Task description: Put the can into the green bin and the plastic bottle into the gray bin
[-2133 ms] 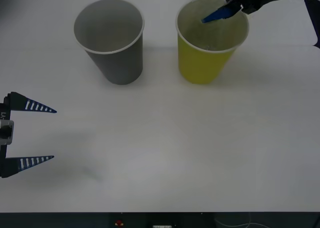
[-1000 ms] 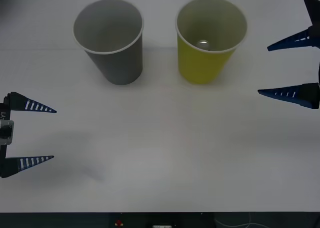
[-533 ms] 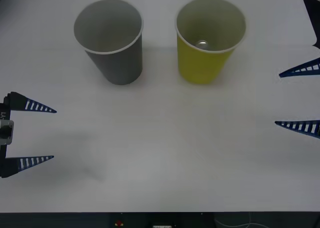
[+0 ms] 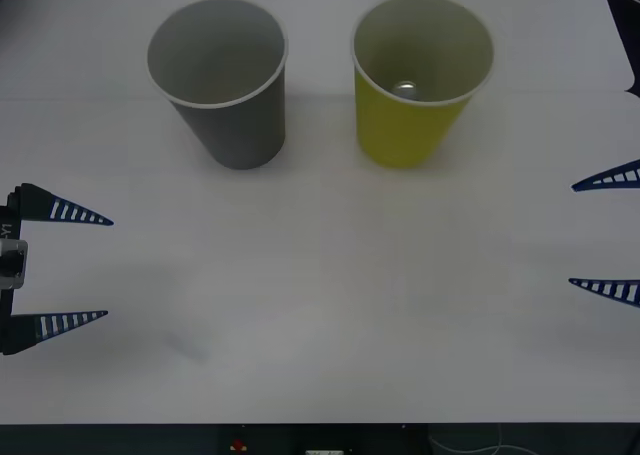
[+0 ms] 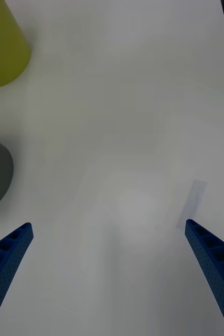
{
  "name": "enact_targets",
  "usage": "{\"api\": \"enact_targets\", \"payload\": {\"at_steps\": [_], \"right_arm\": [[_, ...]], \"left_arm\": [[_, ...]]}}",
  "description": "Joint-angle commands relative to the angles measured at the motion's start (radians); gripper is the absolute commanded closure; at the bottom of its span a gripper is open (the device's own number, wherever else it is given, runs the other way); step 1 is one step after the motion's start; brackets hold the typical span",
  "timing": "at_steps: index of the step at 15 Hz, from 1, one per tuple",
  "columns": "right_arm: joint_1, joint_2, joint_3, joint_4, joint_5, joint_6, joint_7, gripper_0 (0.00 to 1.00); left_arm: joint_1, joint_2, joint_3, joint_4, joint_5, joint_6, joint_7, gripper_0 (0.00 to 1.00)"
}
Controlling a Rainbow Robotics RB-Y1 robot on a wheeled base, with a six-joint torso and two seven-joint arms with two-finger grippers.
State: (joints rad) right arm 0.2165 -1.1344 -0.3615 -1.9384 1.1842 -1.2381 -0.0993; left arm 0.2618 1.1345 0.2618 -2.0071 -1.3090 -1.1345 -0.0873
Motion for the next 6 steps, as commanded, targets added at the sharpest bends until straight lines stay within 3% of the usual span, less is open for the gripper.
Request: {"api": "enact_targets", "payload": {"at_steps": [1,6], "right_arm": [[0.003,0.010,-0.005,0.022,-0.001,-0.040,0.013,0.00],[0.003,0.009,-0.005,0.032,-0.012,-0.044,0.017,0.00]], "left_arm": [[0.000,0.000,0.000,0.000,0.000,0.000,0.000,0.00],[0.000,0.000,0.000,0.000,0.000,0.000,0.000,0.00]]}}
